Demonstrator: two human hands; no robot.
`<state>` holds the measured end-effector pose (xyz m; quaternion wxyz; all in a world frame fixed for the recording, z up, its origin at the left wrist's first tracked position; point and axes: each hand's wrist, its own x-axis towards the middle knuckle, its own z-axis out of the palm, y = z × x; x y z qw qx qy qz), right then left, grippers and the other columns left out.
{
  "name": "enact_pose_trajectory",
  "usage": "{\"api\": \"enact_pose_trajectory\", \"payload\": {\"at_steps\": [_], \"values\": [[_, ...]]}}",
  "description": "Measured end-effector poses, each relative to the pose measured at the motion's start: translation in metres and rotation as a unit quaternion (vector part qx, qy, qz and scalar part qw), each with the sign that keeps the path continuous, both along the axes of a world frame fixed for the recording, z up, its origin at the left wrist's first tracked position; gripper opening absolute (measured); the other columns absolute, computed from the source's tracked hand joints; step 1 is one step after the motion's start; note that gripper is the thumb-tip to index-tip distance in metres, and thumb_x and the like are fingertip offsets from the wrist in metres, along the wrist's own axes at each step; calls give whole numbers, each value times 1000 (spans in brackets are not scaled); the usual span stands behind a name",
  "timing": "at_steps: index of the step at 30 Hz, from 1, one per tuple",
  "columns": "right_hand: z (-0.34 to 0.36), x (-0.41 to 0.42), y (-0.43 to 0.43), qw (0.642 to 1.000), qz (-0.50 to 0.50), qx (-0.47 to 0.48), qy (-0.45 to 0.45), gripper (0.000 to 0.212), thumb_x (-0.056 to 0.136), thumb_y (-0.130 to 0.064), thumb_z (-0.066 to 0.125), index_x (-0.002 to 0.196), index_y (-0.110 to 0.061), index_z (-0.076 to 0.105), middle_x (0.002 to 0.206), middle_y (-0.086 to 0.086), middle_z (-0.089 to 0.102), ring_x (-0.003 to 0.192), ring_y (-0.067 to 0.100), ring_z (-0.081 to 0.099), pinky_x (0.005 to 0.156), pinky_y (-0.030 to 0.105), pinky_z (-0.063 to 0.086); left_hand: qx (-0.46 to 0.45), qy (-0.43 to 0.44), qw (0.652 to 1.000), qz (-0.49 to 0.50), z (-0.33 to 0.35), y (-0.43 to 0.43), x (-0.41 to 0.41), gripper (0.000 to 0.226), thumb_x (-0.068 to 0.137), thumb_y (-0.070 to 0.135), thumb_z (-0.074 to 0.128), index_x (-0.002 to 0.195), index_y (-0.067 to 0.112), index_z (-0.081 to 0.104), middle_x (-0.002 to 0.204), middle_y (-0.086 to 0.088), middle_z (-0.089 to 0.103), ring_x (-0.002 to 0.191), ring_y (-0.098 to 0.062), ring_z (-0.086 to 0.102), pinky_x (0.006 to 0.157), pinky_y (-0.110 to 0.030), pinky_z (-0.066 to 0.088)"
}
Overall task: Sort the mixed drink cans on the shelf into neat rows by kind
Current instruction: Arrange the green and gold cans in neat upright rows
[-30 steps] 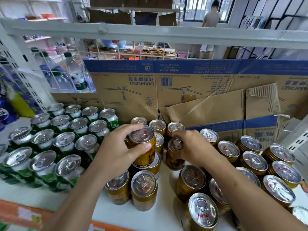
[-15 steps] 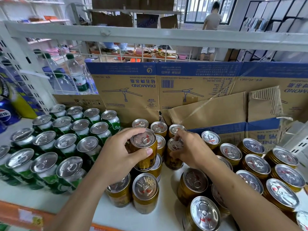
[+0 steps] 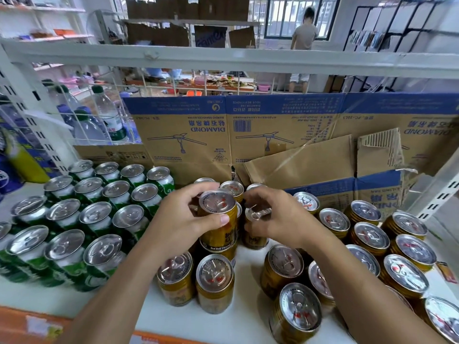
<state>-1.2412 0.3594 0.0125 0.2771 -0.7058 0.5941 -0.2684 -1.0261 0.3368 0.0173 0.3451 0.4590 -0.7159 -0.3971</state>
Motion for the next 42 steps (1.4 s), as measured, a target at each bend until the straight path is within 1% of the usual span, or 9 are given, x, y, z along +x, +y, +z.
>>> {"api": "enact_pose_trajectory", "payload": {"at_steps": [7, 12, 15, 19, 22, 25, 28, 36, 42], "values": [[9, 9, 14, 992, -1, -17, -128, 70, 65, -34, 86, 128, -28, 55, 115, -9, 65, 106, 8, 62, 93, 39, 53, 55, 56, 994, -71, 13, -8, -20, 70, 53, 43, 83, 119, 41, 59, 110, 17, 69, 104, 1, 63, 92, -29, 50], [15, -1, 22, 980, -109, -18, -167, 66, 48, -38, 85, 106, -22, 58, 93, -4, 69, 85, 10, 67, 78, 35, 57, 92, 99, 987, -88, 12, -8, -30, 39, 85, 17, 72, 120, 29, 59, 115, 8, 65, 101, -2, 64, 80, -20, 53], [20, -13, 29, 975, -186, -34, -120, 69, 45, -46, 84, 101, -23, 52, 93, -5, 65, 86, 11, 64, 76, 36, 56, 20, -76, 994, -77, -1, -10, -39, 23, 91, 10, 60, 109, 25, 62, 96, 12, 65, 84, -3, 63, 73, -18, 49], [20, -23, 39, 959, -261, -61, -93, 62, 59, -32, 88, 104, -22, 48, 94, -10, 61, 87, 7, 60, 74, 31, 53, -23, -265, 944, -197, -15, -2, -70, 9, 82, 18, 63, 91, 17, 61, 82, 0, 63, 76, -15, 61, 67, -33, 54], [16, -30, 46, 946, -303, -75, -88, 65, 62, -38, 86, 112, -21, 47, 94, -12, 59, 86, 5, 59, 73, 28, 52, 1, -342, 902, -263, -18, 3, -92, 35, 78, 34, 74, 104, 15, 61, 98, -5, 65, 85, -18, 61, 72, -35, 54], [13, -38, 52, 932, -335, -87, -105, 72, 66, -47, 82, 125, -21, 50, 108, -8, 62, 98, 9, 60, 84, 34, 55, 31, -325, 888, -323, -25, 2, -104, 61, 76, 41, 78, 129, 24, 54, 125, 5, 60, 108, -14, 57, 88, -27, 49], [10, -41, 54, 926, -343, -98, -121, 70, 71, -52, 76, 129, -22, 51, 114, -7, 61, 103, 10, 60, 87, 36, 56, 30, -316, 875, -366, -28, 0, -107, 61, 79, 39, 75, 133, 28, 50, 133, 7, 57, 116, -13, 54, 93, -26, 45], [7, -37, 50, 930, -339, -90, -113, 67, 74, -46, 77, 129, -21, 49, 111, -8, 59, 102, 10, 59, 82, 27, 51, 2, -304, 867, -396, -39, -2, -100, 63, 74, 31, 75, 131, 35, 48, 127, 8, 58, 113, -12, 55, 96, -34, 48], [11, -38, 47, 910, -359, -120, -168, 52, 70, -36, 82, 111, -21, 54, 100, -10, 61, 95, 10, 61, 82, 37, 55, -17, -253, 914, -316, -15, -10, -80, 56, 65, 34, 84, 114, 35, 58, 107, 15, 63, 99, -7, 61, 89, -31, 53]]}}
